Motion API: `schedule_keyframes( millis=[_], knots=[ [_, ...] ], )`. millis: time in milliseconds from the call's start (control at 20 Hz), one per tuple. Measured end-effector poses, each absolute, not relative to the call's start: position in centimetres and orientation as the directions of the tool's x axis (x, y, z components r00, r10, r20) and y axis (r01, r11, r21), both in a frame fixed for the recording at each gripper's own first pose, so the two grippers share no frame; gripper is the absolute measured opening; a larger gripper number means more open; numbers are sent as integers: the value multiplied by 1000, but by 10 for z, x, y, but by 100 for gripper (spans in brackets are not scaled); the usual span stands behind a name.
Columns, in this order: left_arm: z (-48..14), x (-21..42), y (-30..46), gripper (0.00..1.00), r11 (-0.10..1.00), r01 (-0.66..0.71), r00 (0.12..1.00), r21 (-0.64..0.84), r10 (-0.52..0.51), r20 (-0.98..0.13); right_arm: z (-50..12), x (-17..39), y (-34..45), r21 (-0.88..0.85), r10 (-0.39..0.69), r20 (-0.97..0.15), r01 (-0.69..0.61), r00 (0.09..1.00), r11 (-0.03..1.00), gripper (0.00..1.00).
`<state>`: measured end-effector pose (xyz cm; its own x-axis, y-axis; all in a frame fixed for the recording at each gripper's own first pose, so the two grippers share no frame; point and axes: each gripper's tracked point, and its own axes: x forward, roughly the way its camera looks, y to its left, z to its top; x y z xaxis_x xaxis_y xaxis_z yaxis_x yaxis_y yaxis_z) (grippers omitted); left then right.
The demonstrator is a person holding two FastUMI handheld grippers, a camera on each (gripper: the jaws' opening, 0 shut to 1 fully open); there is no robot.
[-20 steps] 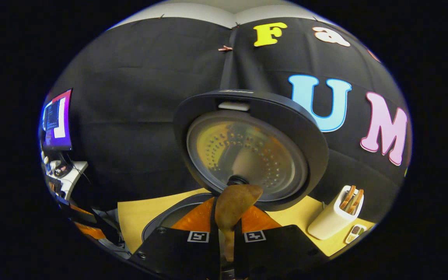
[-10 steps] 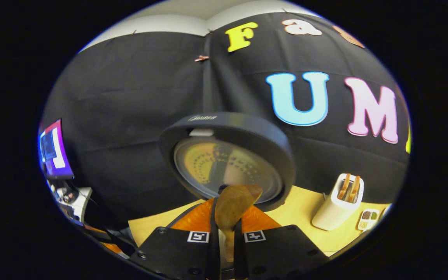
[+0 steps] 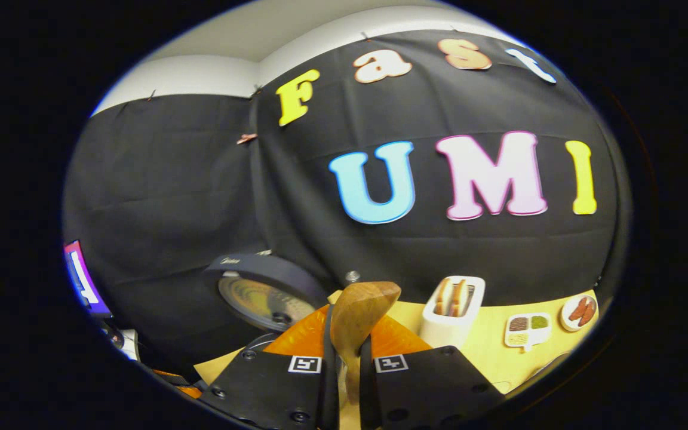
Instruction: Close the left gripper, press the button to open the rice cooker; take a wooden spoon from the chopstick holder with the right hand, scoop a spoonful of rice and pour it into the rice cooker, then put the wooden spoon back into the chopstick holder.
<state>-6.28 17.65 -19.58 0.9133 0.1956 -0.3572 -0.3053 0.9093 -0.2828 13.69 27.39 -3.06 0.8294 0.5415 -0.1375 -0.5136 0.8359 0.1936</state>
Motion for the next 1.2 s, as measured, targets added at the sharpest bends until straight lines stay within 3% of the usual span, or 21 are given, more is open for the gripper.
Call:
schedule_keyframes(
  millis=[200, 250, 300, 550, 900, 1200],
  knots=[
    [-184, -50, 164, 96, 912, -307, 915, -271, 204, -347, -36, 153, 180, 238, 407, -167, -364, 898, 901, 17],
    [-181, -48, 160, 95, 910, -309, 915, -275, 205, -349, -37, 156, 154, 241, 372, -175, -326, 912, 914, 12],
    [-178, -44, 158, 96, 908, -314, 914, -276, 210, -348, -39, 158, 130, 246, 336, -179, -288, 925, 925, 17],
    [-164, -37, 157, 95, 902, -347, 905, -257, 250, -344, -50, 164, 26, 324, 147, -195, -78, 970, 943, 17],
    [-147, -40, 163, 95, 869, -444, 870, -219, 360, -338, -92, 186, -86, 419, -34, -273, 151, 961, 896, 18],
    [-134, -37, 149, 95, 837, -510, 838, -199, 432, -332, -147, 197, -144, 446, -115, -346, 271, 931, 853, 18]
  ],
)
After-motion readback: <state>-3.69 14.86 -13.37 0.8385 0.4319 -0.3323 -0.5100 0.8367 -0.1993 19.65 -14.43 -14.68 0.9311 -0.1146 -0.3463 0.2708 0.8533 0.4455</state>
